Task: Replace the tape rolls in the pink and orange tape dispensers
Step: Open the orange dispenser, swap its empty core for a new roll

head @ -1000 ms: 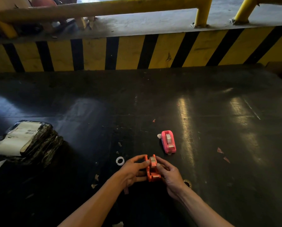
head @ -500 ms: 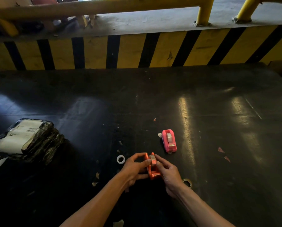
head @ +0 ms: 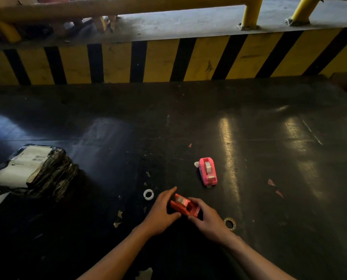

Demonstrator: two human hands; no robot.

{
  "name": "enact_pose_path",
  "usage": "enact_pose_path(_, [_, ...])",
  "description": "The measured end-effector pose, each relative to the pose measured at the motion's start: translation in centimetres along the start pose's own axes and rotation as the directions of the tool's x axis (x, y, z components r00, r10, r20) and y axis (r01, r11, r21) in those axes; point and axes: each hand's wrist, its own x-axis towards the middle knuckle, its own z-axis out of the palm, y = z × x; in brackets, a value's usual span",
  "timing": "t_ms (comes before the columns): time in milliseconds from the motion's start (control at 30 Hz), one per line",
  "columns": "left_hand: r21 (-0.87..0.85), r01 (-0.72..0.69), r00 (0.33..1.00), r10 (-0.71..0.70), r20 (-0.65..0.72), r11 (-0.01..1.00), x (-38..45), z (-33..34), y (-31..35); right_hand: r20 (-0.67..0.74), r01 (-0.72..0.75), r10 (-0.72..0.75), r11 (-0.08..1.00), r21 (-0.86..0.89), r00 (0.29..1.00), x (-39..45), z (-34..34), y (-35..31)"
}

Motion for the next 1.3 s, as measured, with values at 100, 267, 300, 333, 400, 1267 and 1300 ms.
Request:
enact_pose_path(100, [0.245,-0.149,0.989,0.140,0.055,0.958,-0.2,-0.1,-1.0,0.125,0.020,-0.004,0.992,-0.126,0.992,0.1,0.0,0.3])
enact_pose_path(267, [0.360,-0.208,0.977,0.206,0.046,0.910,-0.2,-0.2,-1.6,0.066,0.097,-0.088,0.982,-0.161,0.994,0.3,-0.1,0.4])
enact_pose_path(300, [0.372,-0.209,0.977,0.210,0.037,0.904,-0.3,0.0,-1.7,0.007,0.117,-0.118,0.978,-0.171,0.993,0.2,0.0,0.3])
enact_pose_path(333, [0.377,-0.209,0.976,0.216,0.023,0.902,-0.3,0.2,-1.8,-0.069,0.126,-0.142,0.973,-0.192,0.988,0.2,0.3,0.2])
enact_pose_path(400, [0.384,-0.209,0.973,0.230,-0.009,0.899,-0.5,0.6,-2.0,-0.242,0.115,-0.179,0.960,-0.254,0.954,0.1,0.9,-0.3])
enact_pose_path(1267, [0.394,-0.207,0.958,0.267,-0.103,0.896,-0.6,1.8,-3.1,-0.402,-0.043,-0.040,0.980,-0.196,0.915,-0.9,-1.1,1.6])
enact_pose_path(1300, [0.392,-0.206,0.958,0.266,-0.105,0.897,-0.6,1.8,-3.1,-0.404,-0.063,-0.008,0.985,-0.161,0.915,-0.9,-1.3,1.7])
